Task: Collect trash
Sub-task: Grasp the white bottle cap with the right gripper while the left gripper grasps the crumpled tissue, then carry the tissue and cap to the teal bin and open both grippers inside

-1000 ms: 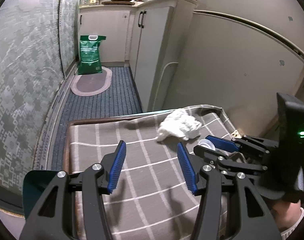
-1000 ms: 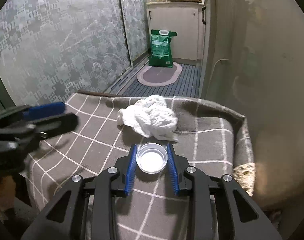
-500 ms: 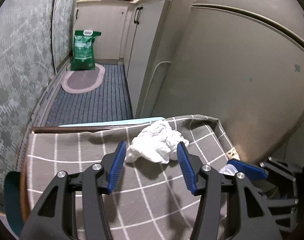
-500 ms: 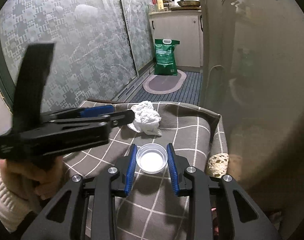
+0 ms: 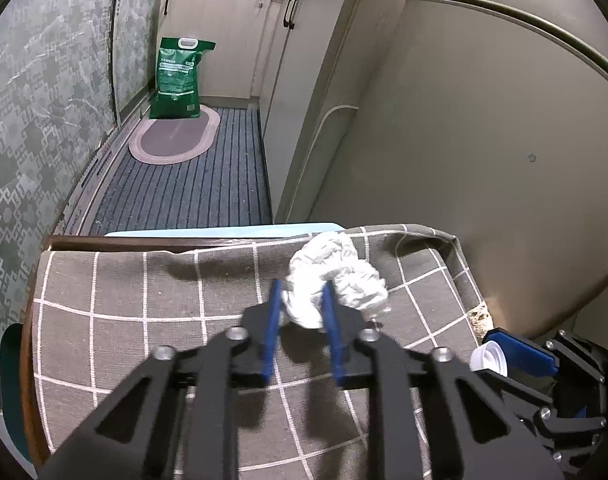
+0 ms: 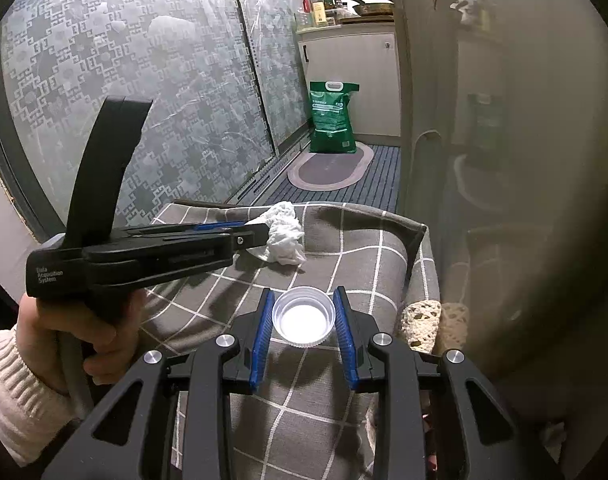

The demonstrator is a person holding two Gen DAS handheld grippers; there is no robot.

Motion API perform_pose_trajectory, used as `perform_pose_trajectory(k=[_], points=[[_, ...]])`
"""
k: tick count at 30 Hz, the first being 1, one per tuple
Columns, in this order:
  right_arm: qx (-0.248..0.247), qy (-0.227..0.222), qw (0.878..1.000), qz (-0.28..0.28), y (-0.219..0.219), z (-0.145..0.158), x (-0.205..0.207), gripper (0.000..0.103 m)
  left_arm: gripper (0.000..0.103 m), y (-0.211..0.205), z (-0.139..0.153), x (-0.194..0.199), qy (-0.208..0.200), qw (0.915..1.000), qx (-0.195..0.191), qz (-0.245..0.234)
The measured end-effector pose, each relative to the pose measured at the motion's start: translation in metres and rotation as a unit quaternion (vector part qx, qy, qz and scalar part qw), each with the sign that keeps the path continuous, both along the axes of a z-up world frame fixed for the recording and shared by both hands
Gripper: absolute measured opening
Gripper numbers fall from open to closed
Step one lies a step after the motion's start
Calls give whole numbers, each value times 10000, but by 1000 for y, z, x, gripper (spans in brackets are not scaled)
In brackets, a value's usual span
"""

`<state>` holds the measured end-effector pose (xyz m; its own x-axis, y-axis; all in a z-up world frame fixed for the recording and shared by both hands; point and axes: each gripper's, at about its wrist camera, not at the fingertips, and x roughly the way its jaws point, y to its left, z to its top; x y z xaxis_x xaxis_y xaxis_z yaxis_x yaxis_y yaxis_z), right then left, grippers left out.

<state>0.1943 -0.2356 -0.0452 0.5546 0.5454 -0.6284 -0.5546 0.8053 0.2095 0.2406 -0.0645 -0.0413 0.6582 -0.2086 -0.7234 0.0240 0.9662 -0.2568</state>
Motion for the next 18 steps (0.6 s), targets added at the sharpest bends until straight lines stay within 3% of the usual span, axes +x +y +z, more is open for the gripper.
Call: perform_pose_trajectory(k=[10, 18], points=[[-96, -48, 9999, 79, 15, 5, -4, 30, 12, 22, 18, -19, -190, 9997, -161, 58], [-167, -136, 9992, 324, 58, 19, -12, 30, 12, 75, 34, -40, -338, 9984, -198, 406]])
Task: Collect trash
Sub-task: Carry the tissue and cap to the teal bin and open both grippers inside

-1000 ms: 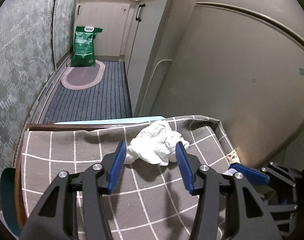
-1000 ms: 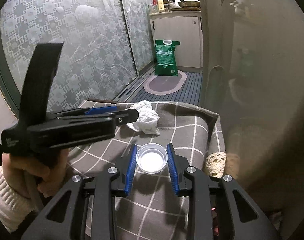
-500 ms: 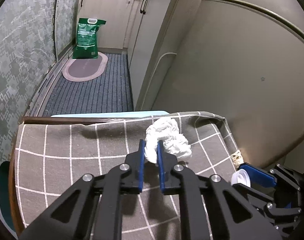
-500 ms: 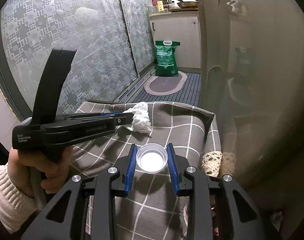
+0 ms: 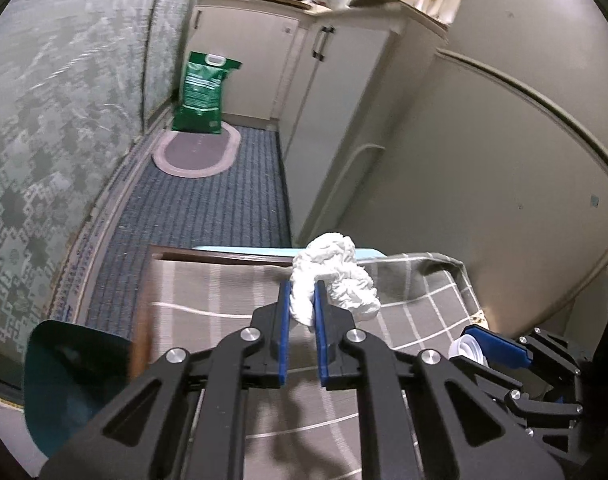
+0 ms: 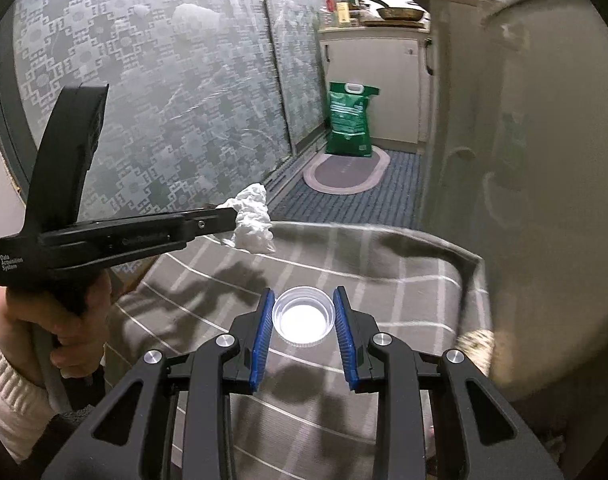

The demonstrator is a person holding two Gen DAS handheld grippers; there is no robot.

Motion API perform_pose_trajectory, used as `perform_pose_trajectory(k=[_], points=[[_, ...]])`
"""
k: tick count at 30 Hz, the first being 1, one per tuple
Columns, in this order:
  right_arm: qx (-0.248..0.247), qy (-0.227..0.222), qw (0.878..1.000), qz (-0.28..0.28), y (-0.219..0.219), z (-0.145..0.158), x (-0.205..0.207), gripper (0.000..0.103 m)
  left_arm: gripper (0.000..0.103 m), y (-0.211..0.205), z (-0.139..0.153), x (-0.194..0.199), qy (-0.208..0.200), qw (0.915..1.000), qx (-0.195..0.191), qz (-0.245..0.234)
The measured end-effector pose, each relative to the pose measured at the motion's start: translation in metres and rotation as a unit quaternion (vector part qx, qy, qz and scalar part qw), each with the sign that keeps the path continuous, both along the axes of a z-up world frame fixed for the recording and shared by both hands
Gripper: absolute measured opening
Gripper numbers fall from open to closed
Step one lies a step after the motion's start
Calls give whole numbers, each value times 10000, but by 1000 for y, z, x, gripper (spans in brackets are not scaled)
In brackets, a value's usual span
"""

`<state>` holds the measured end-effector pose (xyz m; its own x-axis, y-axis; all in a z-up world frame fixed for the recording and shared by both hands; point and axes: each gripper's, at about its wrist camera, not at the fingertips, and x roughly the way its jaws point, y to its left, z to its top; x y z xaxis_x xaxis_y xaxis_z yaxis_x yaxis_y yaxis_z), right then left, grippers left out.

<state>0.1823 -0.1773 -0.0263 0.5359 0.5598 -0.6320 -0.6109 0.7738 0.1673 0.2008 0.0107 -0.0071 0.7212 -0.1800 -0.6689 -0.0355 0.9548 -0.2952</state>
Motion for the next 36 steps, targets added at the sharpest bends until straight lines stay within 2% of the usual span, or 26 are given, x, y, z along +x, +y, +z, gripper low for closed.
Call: perform_pose_trajectory(k=[8, 14, 22, 36], points=[[-164, -145, 9991, 350, 59, 15, -15, 30, 12, 63, 18, -33, -204, 9990, -102, 378], [-250, -223, 9978, 573, 98, 23, -24, 30, 12, 103, 17, -58, -155, 9981, -54, 595], [-244, -263, 9955, 872, 149, 34, -36, 30, 12, 155, -7, -84, 188, 9958, 256, 856], [-385, -229, 9916, 1212, 223, 34, -53, 30, 12, 204, -60, -116, 831, 9924, 378, 820]])
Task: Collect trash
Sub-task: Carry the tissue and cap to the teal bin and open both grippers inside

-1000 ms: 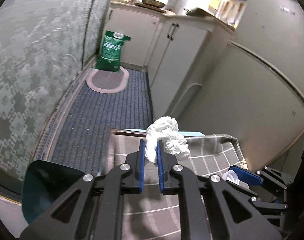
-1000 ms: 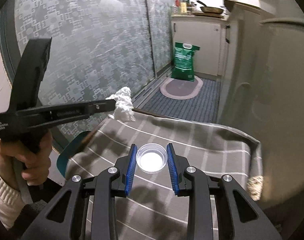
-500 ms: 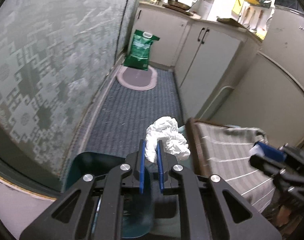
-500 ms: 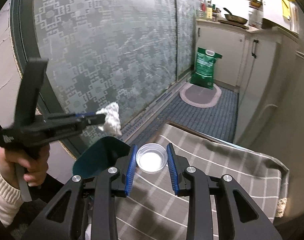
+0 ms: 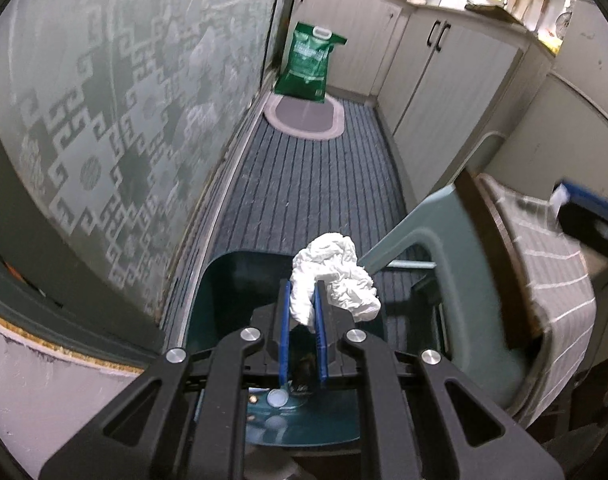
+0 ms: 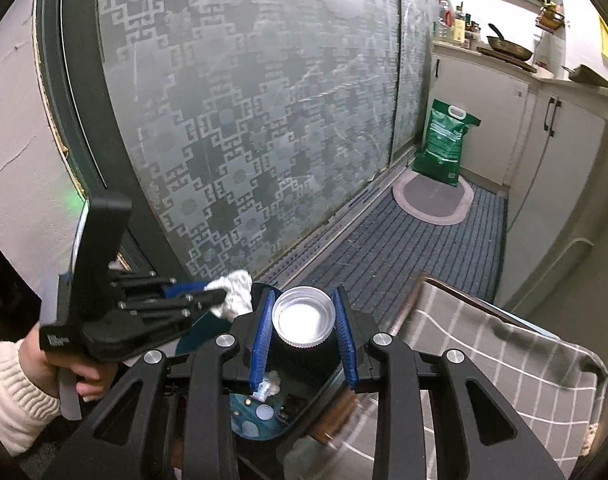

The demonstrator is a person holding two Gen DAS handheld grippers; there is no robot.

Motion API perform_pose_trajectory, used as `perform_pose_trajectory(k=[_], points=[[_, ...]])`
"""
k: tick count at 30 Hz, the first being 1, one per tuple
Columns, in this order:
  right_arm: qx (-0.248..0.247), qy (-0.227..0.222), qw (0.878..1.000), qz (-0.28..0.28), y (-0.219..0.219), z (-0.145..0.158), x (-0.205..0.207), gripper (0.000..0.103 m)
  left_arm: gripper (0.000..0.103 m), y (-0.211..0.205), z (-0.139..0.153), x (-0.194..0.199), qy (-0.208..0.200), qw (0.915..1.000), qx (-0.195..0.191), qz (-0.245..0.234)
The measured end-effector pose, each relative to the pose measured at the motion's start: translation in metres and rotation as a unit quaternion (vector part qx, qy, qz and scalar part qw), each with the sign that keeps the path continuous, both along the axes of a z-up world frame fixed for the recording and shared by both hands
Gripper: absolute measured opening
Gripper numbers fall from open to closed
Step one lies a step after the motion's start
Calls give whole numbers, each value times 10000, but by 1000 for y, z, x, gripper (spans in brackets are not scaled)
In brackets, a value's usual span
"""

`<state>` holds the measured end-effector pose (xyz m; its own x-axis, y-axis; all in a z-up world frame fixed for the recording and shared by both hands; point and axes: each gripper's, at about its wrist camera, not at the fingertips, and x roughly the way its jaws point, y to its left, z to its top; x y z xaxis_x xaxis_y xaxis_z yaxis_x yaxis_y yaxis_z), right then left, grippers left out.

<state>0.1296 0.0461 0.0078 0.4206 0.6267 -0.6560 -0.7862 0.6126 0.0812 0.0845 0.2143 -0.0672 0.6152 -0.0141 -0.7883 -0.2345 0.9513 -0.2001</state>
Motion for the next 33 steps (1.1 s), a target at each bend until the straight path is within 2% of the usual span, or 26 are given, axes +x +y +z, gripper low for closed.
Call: perform_pose_trajectory(k=[8, 17, 23, 33], points=[[-176, 89, 9997, 125, 35, -8, -7, 30, 14, 13, -30, -7, 477, 9987, -33, -147], [-373, 448, 9983, 33, 59, -30, 0, 30, 24, 10, -55, -16, 982, 9939, 268, -427], [-493, 626, 9968, -3, 72, -44, 3, 30, 42, 15, -43, -27, 859, 9949, 359, -386], [-662, 900, 9937, 11, 84, -69, 6, 30, 36, 18, -10, -42, 386, 9969, 590, -347]])
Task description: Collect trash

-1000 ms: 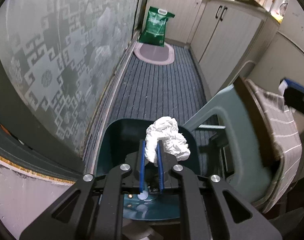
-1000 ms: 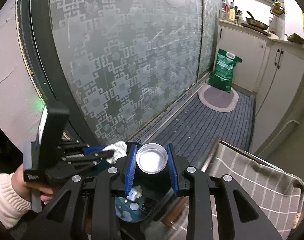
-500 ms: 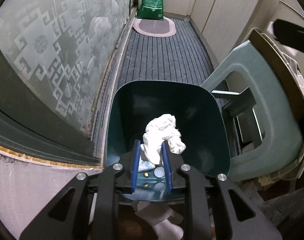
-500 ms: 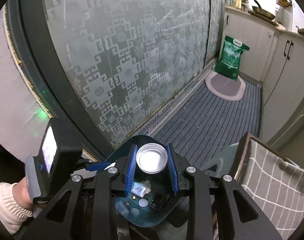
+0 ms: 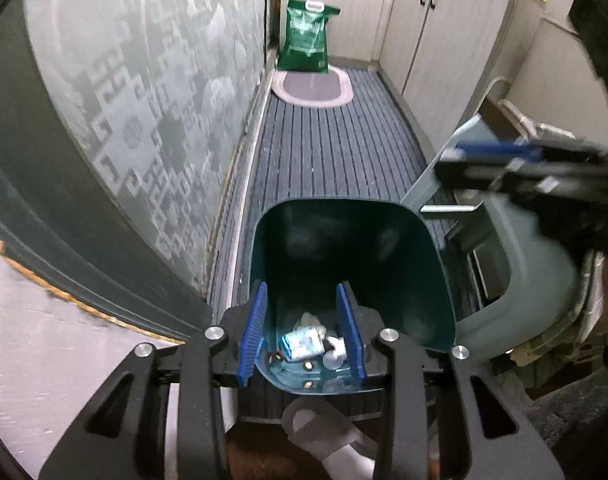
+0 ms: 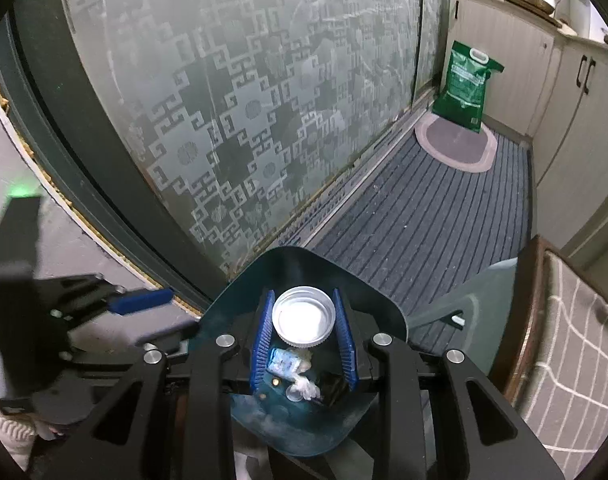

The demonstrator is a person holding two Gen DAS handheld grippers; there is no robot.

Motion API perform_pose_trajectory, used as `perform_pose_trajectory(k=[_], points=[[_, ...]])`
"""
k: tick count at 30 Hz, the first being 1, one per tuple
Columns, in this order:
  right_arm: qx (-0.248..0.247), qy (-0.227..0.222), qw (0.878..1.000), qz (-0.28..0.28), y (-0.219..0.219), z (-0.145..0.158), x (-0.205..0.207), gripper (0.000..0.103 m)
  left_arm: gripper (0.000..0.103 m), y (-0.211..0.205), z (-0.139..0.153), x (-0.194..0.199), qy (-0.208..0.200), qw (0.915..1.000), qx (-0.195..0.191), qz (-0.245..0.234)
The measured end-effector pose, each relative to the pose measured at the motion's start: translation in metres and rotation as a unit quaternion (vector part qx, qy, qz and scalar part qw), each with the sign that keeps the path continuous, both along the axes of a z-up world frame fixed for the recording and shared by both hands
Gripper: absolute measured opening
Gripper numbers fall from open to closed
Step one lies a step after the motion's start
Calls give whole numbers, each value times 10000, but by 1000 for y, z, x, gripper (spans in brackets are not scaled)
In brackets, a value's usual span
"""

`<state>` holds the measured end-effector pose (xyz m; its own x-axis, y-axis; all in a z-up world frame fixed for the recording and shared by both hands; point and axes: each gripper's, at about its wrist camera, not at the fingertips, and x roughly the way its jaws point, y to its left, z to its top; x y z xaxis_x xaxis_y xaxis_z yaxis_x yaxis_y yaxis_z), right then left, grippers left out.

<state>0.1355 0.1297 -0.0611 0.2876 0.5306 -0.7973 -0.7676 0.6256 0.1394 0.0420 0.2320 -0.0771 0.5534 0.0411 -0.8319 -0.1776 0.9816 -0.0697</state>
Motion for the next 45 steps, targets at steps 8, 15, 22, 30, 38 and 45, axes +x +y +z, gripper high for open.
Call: perform_pose_trajectory(k=[8, 15, 22, 30, 38, 45], points=[[-328, 219, 9992, 97, 9, -31, -2, 30, 20, 1, 40, -14, -549, 9984, 99, 112], [-678, 242, 9971, 227, 18, -55, -8, 30, 18, -4, 66, -23, -854, 9961, 158, 154], [-927, 390, 9943, 346, 19, -74, -12, 41, 18, -8, 84, -33, -1049, 9940, 247, 181], [-524, 471, 9969, 357, 3, -58, -18, 31, 18, -18, 97, -35, -1179, 9922, 391, 133], [48, 206, 9991, 371, -23, -9, -33, 31, 19, -35, 113, -38, -1273, 9907, 482, 56], [416, -314, 9985, 190, -59, 39, -43, 31, 39, -57, 126, -40, -1409, 9883, 587, -60]])
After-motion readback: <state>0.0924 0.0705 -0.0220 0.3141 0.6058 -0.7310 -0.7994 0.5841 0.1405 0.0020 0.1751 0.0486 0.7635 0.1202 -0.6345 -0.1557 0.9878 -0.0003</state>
